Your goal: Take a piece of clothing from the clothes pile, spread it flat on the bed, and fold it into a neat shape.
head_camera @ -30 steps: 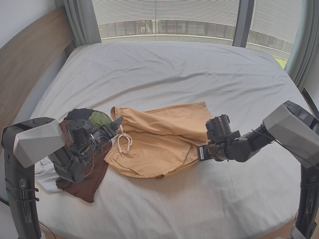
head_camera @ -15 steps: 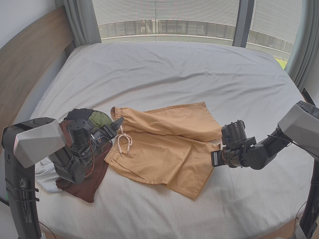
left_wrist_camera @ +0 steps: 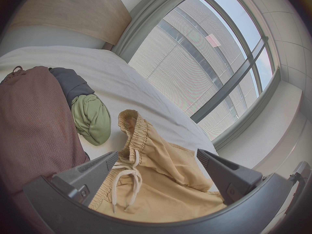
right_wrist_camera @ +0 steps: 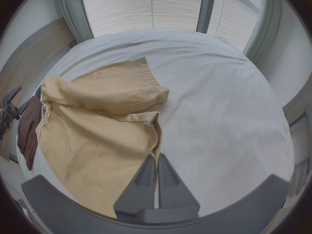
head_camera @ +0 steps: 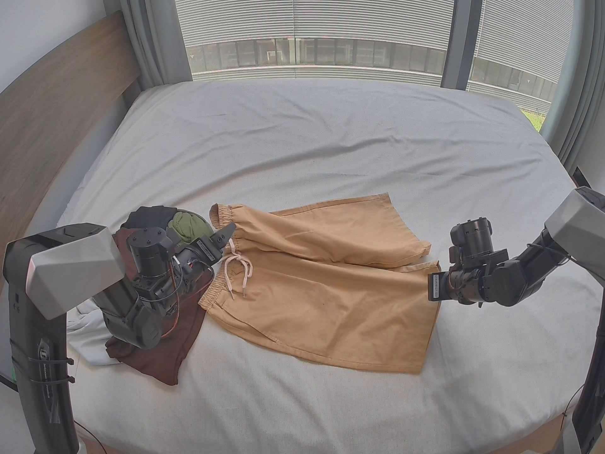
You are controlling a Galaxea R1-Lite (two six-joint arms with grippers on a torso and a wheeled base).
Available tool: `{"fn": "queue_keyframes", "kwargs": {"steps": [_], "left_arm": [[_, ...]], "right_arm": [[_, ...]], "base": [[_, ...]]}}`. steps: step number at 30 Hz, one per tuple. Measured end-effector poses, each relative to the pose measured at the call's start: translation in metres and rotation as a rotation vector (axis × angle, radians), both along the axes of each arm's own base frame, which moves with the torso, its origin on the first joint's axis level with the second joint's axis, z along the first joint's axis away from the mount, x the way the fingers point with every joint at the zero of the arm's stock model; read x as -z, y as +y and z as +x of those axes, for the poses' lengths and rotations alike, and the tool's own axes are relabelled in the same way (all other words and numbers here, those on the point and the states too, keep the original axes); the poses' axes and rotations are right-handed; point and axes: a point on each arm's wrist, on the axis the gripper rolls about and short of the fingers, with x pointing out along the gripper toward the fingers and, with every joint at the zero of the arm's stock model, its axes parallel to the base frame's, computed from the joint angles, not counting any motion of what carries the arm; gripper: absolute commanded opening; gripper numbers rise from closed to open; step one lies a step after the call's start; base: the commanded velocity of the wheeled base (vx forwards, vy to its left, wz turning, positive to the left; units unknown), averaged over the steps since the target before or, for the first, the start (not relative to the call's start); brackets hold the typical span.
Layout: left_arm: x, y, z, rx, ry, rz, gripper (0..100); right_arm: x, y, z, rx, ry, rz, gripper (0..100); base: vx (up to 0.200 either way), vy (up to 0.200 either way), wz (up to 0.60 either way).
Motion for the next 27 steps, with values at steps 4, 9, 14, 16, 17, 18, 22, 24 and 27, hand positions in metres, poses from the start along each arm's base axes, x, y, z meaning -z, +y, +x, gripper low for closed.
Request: {"fn": "queue_keyframes", "kwargs": {"steps": [4,9,14,16,17,18,22,24,27], "left_arm": [[0.0,0.0,0.0,0.0,0.0,0.0,100],[0.0,0.0,0.0,0.001,0.001,0.0,100],[0.0,0.0,0.0,0.001,0.003,0.001,100],[0.001,0.0,0.0,0.001,0.003,0.001,100],[0.001,0.0,-0.001,0.001,0.003,0.001,100],[0.001,0.0,-0.001,0.001,0.003,0.001,100],[0.002,0.0,-0.002,0.002,0.009,0.003,100],[0.003,0.001,-0.002,0.0,0.014,0.004,100],[0.004,0.004,-0.003,-0.005,0.021,0.005,100]], "right_arm": [[-0.003,-0.012,0.008,0.023,-0.014,0.015,0],[0.001,-0.02,0.021,0.038,-0.022,0.031,0],[0.007,-0.023,0.028,0.043,-0.022,0.041,0],[0.009,-0.023,0.031,0.042,-0.041,0.046,0],[0.009,-0.023,0.032,0.042,-0.049,0.049,0],[0.011,-0.023,0.033,0.042,-0.055,0.052,100],[0.012,-0.02,0.036,0.041,-0.092,0.065,100],[0.01,-0.019,0.038,0.041,-0.116,0.071,100],[0.008,-0.019,0.036,0.041,-0.128,0.074,100]], "base": [[0.0,0.0,0.0],[0.0,0.0,0.0],[0.0,0.0,0.0],[0.0,0.0,0.0],[0.0,0.0,0.0],[0.0,0.0,0.0],[0.0,0.0,0.0],[0.0,0.0,0.0],[0.0,0.0,0.0]]}}
